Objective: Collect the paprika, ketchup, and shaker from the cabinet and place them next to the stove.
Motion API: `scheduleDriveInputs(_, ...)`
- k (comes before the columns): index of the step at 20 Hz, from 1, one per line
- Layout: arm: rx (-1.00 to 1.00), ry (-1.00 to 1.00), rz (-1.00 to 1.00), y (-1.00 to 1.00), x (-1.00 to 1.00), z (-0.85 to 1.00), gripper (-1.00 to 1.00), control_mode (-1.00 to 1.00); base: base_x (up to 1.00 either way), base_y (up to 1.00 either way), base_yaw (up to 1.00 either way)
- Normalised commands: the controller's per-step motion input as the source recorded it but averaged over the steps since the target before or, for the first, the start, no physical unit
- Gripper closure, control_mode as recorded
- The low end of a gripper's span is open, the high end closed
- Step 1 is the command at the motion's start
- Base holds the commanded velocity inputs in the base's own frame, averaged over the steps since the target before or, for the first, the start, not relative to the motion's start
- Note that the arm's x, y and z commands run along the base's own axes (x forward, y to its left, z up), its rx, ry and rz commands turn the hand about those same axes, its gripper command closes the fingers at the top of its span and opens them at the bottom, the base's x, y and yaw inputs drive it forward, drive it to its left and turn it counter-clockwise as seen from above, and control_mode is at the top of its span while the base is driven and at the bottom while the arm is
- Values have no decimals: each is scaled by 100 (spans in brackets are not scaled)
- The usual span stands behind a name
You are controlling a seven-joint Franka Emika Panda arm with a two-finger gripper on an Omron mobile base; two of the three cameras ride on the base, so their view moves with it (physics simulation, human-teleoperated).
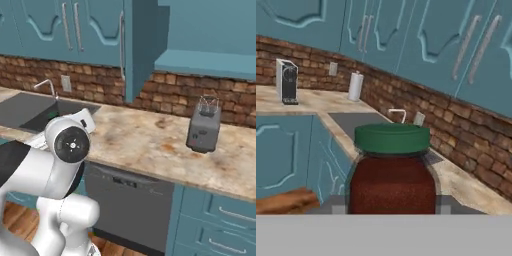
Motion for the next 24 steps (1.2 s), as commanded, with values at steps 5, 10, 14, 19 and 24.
scheduleDriveInputs(5,0,0,0,0,0,0,100,100,-35,97,41)
scheduleDriveInputs(10,0,0,0,0,0,0,100,100,-11,99,45)
scheduleDriveInputs(14,0,0,0,0,0,0,100,100,0,91,48)
scheduleDriveInputs(19,0,0,0,0,0,0,100,100,0,76,54)
scheduleDriveInputs(24,0,0,0,0,0,0,100,100,0,64,58)
